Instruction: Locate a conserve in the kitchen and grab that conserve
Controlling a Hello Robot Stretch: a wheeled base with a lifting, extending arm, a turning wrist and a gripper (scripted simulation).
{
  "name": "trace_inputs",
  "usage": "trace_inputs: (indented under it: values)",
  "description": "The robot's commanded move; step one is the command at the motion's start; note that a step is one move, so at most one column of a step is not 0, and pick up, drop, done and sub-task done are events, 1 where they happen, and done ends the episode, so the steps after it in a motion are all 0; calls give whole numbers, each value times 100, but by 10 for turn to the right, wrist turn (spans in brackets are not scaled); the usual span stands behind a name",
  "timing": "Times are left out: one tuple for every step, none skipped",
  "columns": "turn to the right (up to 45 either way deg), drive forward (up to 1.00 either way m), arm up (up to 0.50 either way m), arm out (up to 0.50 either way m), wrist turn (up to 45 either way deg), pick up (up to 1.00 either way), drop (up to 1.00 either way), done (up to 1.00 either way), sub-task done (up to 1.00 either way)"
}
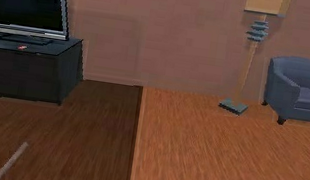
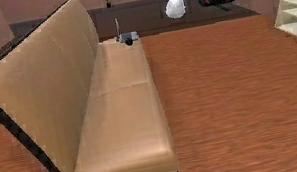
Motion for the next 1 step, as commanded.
trace_inputs:
  values:
    - [0,90,0,0,0,0,0,0,0]
